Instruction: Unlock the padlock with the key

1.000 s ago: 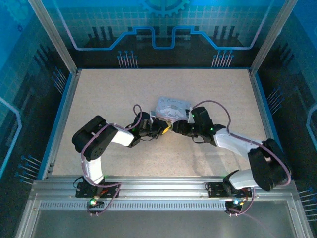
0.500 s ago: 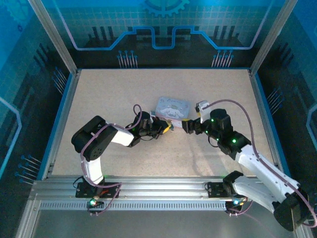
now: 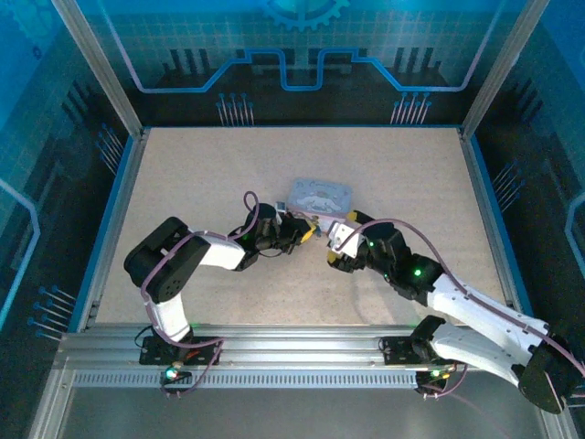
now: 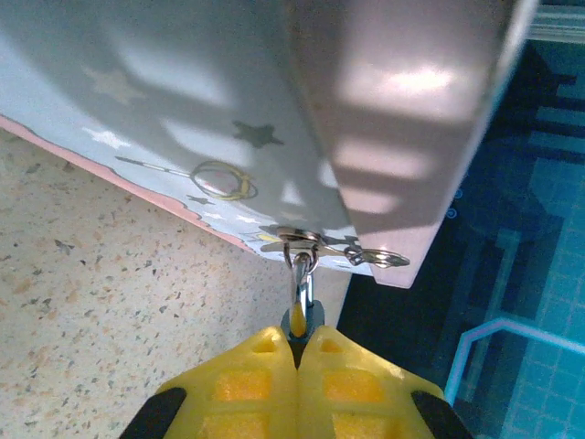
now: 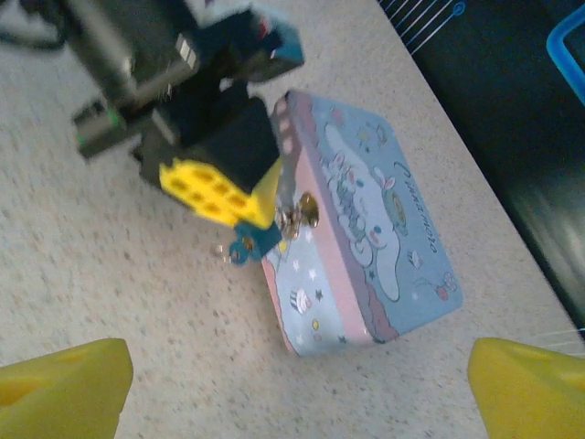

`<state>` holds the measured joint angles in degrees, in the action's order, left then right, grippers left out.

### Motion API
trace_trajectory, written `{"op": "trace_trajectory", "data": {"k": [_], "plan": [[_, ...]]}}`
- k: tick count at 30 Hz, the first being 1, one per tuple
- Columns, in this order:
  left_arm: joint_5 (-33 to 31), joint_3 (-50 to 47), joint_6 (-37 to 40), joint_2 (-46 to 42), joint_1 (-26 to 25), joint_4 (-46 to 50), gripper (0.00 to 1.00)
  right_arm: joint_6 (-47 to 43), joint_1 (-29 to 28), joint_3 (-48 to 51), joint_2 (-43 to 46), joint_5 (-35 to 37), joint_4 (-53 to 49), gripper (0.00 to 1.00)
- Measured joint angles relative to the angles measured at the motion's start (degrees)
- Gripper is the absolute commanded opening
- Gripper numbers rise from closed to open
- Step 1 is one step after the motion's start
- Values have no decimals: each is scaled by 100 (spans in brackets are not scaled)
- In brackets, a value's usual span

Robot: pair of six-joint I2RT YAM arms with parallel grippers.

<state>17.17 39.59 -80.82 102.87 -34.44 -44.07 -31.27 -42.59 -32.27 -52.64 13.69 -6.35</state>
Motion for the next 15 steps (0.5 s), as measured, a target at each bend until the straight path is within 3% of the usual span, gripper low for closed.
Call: {"op": "trace_trajectory", "data": {"k": [6,15], "plan": [[-72,0,-181,-20,-26,33,0,-876,-118,400,-232,431,251,96],[-129,0,-485,-20,-59,26,0,-1364,-129,535,-1167,372,1132,95]]}}
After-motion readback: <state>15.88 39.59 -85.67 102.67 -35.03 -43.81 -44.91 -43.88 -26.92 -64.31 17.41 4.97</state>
